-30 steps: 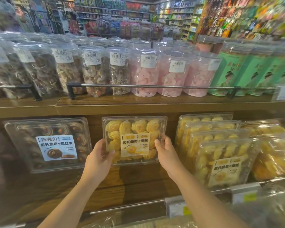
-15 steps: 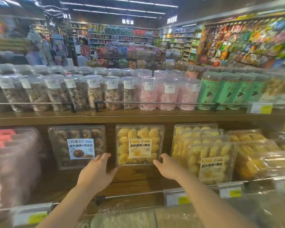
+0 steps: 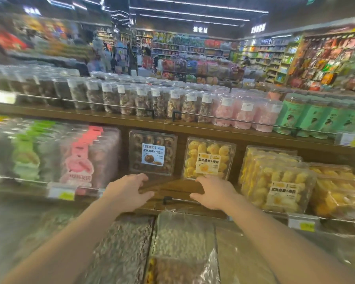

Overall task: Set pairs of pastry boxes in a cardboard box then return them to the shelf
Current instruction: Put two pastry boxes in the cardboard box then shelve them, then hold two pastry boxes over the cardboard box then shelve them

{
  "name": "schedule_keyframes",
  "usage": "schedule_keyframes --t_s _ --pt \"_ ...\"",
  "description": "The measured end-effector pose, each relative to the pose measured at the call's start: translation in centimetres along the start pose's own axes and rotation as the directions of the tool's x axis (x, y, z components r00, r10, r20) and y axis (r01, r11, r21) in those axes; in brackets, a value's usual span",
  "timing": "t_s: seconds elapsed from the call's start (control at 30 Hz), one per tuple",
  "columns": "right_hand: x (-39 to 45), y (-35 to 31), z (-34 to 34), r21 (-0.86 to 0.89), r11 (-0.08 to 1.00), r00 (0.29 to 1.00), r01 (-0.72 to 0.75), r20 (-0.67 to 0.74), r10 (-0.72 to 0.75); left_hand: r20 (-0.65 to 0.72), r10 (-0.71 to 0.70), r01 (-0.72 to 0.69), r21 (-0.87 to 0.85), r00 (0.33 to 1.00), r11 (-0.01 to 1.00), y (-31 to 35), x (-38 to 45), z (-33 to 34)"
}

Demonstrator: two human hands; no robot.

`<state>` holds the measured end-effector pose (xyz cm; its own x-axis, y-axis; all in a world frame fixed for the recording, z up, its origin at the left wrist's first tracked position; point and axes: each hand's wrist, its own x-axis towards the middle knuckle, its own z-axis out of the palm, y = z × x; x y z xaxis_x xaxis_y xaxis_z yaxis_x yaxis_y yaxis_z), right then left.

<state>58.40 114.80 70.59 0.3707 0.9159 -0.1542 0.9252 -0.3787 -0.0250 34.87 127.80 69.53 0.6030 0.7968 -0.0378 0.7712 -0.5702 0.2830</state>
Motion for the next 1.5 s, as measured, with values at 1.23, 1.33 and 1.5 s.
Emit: schedule_keyframes --t_s 1.23,1.33,1.5 --pt "-71.6 -49.5 17.1 -0.013 -0.353 -0.333 0.936 0.3 -0.894 -0.027 -0.942 0.853 -0.434 -0.334 -0.29 8.8 -103.2 12.4" --pt "-79.2 -50.0 20.0 0.006 -0.457 -0.431 0.89 0.341 -0.835 0.006 -0.889 0.764 -0.508 -0.459 -0.398 12.9 -109.1 15.8" --pt "-90.7 -49.8 25.1 0.055 -0.633 -0.585 0.772 0.452 -0.673 0.133 -0.762 0.55 -0.615 -0.634 -0.565 19.4 -115.0 22.3"
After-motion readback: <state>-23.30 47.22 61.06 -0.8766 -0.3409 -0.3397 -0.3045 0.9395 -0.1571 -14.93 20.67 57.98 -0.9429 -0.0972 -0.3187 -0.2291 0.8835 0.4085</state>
